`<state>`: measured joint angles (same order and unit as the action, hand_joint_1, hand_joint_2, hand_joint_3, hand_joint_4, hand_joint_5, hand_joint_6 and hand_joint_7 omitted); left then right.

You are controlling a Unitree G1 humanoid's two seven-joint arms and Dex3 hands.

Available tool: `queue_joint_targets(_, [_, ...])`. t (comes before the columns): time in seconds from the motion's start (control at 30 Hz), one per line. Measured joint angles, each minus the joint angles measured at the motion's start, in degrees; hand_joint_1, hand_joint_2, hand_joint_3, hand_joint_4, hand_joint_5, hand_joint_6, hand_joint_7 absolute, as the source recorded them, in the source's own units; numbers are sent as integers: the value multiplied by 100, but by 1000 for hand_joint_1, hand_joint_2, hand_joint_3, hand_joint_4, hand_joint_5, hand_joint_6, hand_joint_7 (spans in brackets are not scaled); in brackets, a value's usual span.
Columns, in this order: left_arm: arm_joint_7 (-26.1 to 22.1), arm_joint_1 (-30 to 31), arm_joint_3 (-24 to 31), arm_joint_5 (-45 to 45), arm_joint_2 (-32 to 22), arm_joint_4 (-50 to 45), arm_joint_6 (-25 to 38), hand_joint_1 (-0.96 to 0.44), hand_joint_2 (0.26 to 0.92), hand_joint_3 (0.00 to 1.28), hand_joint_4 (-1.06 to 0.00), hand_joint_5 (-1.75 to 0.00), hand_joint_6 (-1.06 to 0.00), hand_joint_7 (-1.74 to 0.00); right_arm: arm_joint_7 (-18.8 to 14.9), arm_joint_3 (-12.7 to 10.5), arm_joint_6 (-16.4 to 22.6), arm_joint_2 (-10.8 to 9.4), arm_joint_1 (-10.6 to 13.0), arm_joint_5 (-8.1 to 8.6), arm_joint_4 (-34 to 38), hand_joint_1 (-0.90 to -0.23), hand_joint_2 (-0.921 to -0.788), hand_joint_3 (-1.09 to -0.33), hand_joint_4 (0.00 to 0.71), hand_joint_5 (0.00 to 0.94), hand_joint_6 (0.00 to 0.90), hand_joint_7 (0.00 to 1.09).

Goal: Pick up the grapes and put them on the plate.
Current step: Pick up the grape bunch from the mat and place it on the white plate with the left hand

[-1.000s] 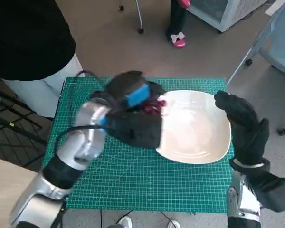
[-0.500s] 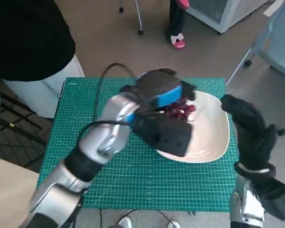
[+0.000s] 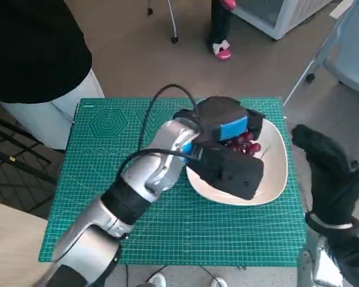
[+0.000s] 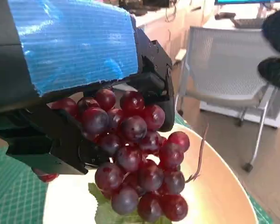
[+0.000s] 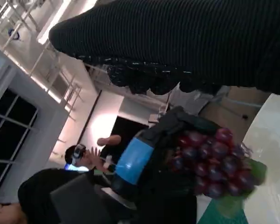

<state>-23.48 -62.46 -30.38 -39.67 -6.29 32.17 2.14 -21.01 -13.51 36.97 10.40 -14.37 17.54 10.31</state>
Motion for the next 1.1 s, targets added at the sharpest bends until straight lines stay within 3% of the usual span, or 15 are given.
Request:
queue_joint_targets(0.27, [33, -165, -35, -15, 88, 280, -54, 1, 921, 214, -556, -1431, -453, -1210, 270, -13, 0, 4, 113, -231, -168, -672, -921, -838, 402, 1, 204, 151])
queue_joint_targets(0.43, [57, -298, -37, -17, 146, 455, -74, -1, 921, 197, -528, -1357, -493, -1282, 420, -11, 1, -2, 182, -357, -208, -677, -921, -838, 401, 1, 206, 149])
queue_joint_targets(0.5, [55, -325, -33, -2, 170, 505, -79, 79, 907, 192, -559, -1323, -474, -1104, 462, -9, 1, -7, 204, -397, -231, -676, -921, -838, 401, 0, 206, 148])
queue_joint_targets(0.63, [-28, -333, 4, 152, 233, 587, -66, 296, 865, 211, -634, -1290, -419, -362, 541, -3, 1, -19, 233, -447, -275, -673, -921, -841, 400, 0, 206, 146])
queue_joint_targets(0.73, [-127, -341, 20, 254, 284, 710, -50, 340, 858, 249, -606, -1331, -385, -131, 593, 2, 1, -28, 239, -469, -287, -671, -921, -842, 399, 0, 206, 145])
queue_joint_targets(0.8, [-167, -344, 18, 288, 305, 799, -49, 224, 854, 225, -541, -1392, -372, -65, 620, 8, 1, -32, 243, -488, -294, -670, -921, -843, 398, 0, 206, 145])
queue_joint_targets(0.87, [-178, -344, 11, 307, 314, 871, -53, -27, 847, 152, -433, -1418, -363, -36, 645, 15, 1, -34, 250, -513, -301, -665, -921, -845, 398, 0, 206, 144])
queue_joint_targets(0.93, [-176, -344, 0, 312, 312, 925, -61, -229, 853, 84, -342, -1336, -355, -23, 660, 21, 1, -36, 257, -539, -306, -657, -921, -848, 398, 0, 206, 143])
queue_joint_targets(1.0, [-164, -344, -15, 308, 304, 953, -72, -339, 868, 43, -310, -1102, -353, -14, 665, 25, 2, -37, 264, -548, -310, -647, -921, -852, 397, 0, 204, 142])
queue_joint_targets(1.1, [-116, -344, -32, 295, 281, 965, -103, -400, 894, 17, -338, -611, -357, -8, 666, 30, 5, -39, 269, -547, -309, -635, -921, -857, 397, 0, 203, 140])
